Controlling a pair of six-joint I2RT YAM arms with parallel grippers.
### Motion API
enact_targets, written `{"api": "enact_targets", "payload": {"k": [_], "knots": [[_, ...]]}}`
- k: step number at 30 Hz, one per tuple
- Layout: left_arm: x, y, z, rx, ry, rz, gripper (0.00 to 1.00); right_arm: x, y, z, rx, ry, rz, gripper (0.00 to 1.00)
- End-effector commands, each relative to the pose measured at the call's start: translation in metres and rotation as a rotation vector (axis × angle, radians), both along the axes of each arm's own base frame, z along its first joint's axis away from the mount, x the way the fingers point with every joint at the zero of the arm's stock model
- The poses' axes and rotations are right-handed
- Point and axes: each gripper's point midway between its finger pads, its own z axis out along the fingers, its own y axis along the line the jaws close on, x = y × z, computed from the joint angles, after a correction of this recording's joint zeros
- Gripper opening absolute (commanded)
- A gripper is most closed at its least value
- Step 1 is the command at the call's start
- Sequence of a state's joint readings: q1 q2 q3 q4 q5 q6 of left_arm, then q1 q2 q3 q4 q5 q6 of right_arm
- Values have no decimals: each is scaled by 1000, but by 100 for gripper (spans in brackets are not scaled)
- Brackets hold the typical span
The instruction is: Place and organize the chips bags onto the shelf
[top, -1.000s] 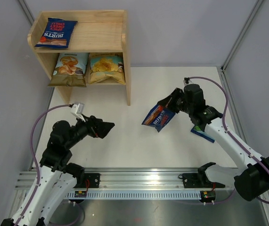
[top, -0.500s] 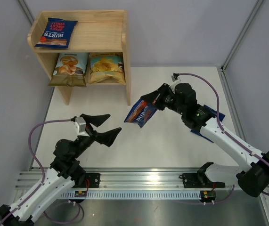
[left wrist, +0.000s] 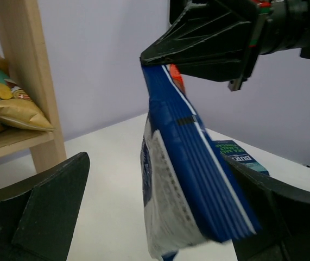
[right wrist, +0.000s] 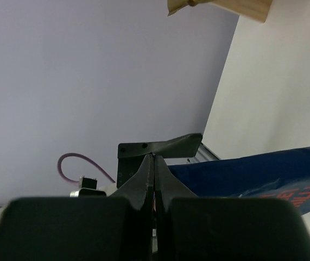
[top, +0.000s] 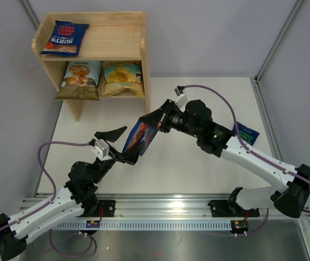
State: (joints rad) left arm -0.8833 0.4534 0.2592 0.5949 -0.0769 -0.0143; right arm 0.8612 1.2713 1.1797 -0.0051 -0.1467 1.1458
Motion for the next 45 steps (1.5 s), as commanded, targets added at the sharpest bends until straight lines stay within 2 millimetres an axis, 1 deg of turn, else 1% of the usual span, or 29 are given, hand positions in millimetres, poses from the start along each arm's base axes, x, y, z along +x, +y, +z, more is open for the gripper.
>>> {"api": "enact_targets", "payload": {"k": [1, 3, 4, 5, 6, 8, 9, 10, 11, 12, 13, 16, 17, 21, 22, 23, 25, 26, 28, 29, 31, 32, 34, 35, 36, 38, 39, 42, 45], "knots": [[17, 23, 19, -62, -39, 168, 99, -13, 10, 46, 110, -81, 23, 0], [19, 25, 23, -72, -28, 176, 92, -17, 11, 47, 116, -85, 33, 0], [20, 23, 22, -65, -21, 174, 86, -19, 12, 47, 114, -85, 36, 0], [19, 23, 26, -73, -22, 170, 65, -22, 13, 47, 117, -86, 43, 0], [19, 21, 26, -72, -14, 163, 56, -22, 12, 45, 110, -85, 40, 0], [15, 18, 29, -76, -11, 133, 45, -21, 9, 43, 101, -91, 25, 0], [13, 16, 33, -78, -16, 114, 33, -21, 6, 43, 99, -95, 14, 0], [9, 11, 32, -54, -14, 83, 31, -20, 3, 37, 83, -97, 4, 0], [6, 8, 33, -63, 3, 54, 29, -20, -3, 41, 86, -108, -18, 0], [2, 7, 40, -69, -1, 32, 24, -21, -6, 41, 79, -112, -27, 3], [-4, 0, 37, -52, 20, -18, 22, -20, -10, 39, 60, -131, -38, 6], [-15, -10, 42, -45, 51, -105, 12, -22, -26, 42, 26, -187, -71, 29], [-17, -11, 44, -49, 63, -119, 12, -21, -36, 40, -6, -193, -101, 49], [-30, -21, 53, -28, 105, -210, 12, -28, -66, 35, -166, -324, -96, 74], [-36, -24, 60, -14, 115, -253, 13, -27, -77, 24, -254, -383, -86, 77], [-39, -27, 62, -2, 129, -274, 13, -46, -81, 31, -247, -445, -10, 79], [-50, -42, 56, 68, 184, -375, 14, -65, -87, 24, -306, -574, 100, 81], [-58, -45, 73, 69, 170, -426, 14, -85, -90, 25, -294, -627, 184, 82], [-74, -62, 66, 133, 234, -568, 14, -100, -97, 14, -345, -702, 266, 82], [-82, -64, 83, 124, 225, -617, 16, -110, -103, 18, -337, -736, 289, 83], [-95, -72, 86, 147, 279, -722, 17, -121, -109, 14, -348, -792, 342, 84], [-99, -78, 90, 156, 305, -773, 18, -135, -113, 18, -320, -827, 383, 85], [-101, -83, 96, 151, 326, -810, 18, -149, -114, 20, -288, -851, 449, 85], [-100, -89, 94, 159, 353, -834, 18, -151, -114, 19, -287, -856, 464, 85], [-104, -90, 106, 140, 353, -868, 18, -153, -113, 16, -289, -847, 479, 85], [-113, -93, 110, 155, 363, -945, 18, -153, -110, 12, -298, -832, 506, 84], [-111, -99, 109, 158, 393, -964, 22, -154, -109, 10, -304, -823, 520, 84], [-115, -103, 117, 154, 382, -1029, 21, -156, -104, 6, -302, -804, 571, 81], [-122, -101, 122, 158, 355, -1071, 19, -146, -108, -1, -368, -790, 528, 80]]}}
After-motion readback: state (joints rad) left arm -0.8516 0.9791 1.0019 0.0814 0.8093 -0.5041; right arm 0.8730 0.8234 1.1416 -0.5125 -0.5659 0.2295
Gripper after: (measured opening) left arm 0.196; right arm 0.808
